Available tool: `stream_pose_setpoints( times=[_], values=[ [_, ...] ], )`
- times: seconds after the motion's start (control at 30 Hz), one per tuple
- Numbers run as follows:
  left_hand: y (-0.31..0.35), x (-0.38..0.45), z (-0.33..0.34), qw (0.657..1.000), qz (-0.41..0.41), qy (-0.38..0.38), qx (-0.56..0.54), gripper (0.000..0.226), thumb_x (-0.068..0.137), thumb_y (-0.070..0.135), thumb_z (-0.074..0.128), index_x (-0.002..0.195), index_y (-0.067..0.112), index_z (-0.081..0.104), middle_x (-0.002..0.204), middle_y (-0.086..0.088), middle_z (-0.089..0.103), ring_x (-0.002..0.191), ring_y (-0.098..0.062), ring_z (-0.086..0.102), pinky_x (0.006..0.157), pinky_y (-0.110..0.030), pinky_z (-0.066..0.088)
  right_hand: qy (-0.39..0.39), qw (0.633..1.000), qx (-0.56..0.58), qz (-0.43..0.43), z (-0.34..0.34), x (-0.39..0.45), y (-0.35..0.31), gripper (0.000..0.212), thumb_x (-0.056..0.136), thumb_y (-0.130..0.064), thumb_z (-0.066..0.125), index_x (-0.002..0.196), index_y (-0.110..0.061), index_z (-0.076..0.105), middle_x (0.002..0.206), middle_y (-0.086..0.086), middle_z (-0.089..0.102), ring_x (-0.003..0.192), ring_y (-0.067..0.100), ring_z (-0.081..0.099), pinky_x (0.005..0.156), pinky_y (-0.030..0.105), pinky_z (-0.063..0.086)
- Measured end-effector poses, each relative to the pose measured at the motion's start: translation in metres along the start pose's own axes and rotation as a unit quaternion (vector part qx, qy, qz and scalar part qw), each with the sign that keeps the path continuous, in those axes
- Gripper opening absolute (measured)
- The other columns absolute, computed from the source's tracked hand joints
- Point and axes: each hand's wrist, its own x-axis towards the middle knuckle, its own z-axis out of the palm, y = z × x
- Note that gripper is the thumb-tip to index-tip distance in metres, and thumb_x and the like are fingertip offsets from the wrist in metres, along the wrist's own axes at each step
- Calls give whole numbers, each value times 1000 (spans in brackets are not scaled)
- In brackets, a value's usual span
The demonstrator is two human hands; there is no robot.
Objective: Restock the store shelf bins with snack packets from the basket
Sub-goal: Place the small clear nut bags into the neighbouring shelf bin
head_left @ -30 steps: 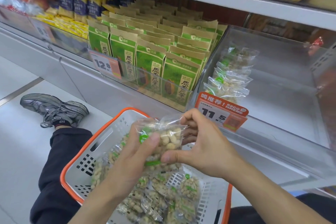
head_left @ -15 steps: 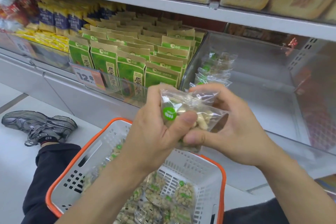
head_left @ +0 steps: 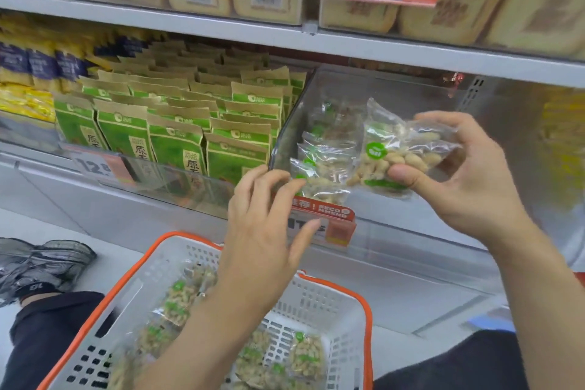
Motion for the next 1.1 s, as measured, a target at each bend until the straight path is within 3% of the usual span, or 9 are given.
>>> stream_pose_setpoints(
  times=[0.1,0.2,0.3,0.47,0.6,0.7,0.77,0.93,1.1],
  values=[
    [-1,-2,6,1000,-15,20,-1,40,86,30,74,123,21,62,126,-4,53,123,-29,40,102,-44,40,10,996,-77,52,-9,9,19,58,72,-29,87,120,-30,56,106,-19,62,81,-9,61,71,4,44],
    [-2,-3,9,999,-21,34,-14,38,85,28,74,121,23,62,125,-3,54,119,-29,42,99,-44,41,10,985,-130,113,-14,19,34,65,72,-29,89,126,-27,54,107,-10,63,86,2,63,79,20,46],
    [-4,-2,13,999,-28,38,-17,38,85,28,74,121,23,62,126,-2,54,118,-29,41,97,-46,42,-37,972,-183,140,-10,38,44,65,74,-30,87,128,-21,51,108,-3,61,96,18,60,84,29,44],
    [-5,-1,11,999,-26,22,-7,39,84,29,75,121,24,62,126,-2,54,116,-29,41,94,-46,45,-110,960,-172,192,0,86,68,72,71,-24,90,131,-17,50,120,2,62,107,18,61,96,32,51],
    [-4,1,10,999,-27,23,-2,37,83,29,74,118,23,61,123,-1,54,112,-29,42,90,-46,47,-56,963,-75,254,17,100,102,66,75,-9,86,131,-13,51,126,7,60,108,18,58,87,13,51],
    [-4,1,10,999,-32,23,-5,37,83,28,75,118,23,62,123,-1,54,112,-29,42,91,-46,47,24,957,-71,281,26,100,120,69,75,-22,87,131,-12,50,125,6,61,108,18,58,90,21,50],
    [-4,0,11,999,-34,23,-2,37,83,28,75,118,23,63,123,-1,54,113,-29,42,91,-46,47,56,949,-28,310,29,100,122,66,78,-16,85,129,-5,46,121,10,61,101,16,55,79,21,48],
    [-4,-3,17,999,-41,32,-6,36,85,27,74,119,21,63,124,-2,54,115,-30,41,93,-47,44,51,961,-113,248,41,99,121,62,78,-33,85,120,-8,48,110,1,61,101,22,59,79,28,42],
    [-3,-3,15,999,-40,31,-18,35,85,28,74,118,22,64,124,-1,54,117,-29,40,95,-43,42,4,967,-146,211,48,95,117,54,79,-25,78,124,-14,50,121,4,64,111,23,61,89,29,50]
  ],
)
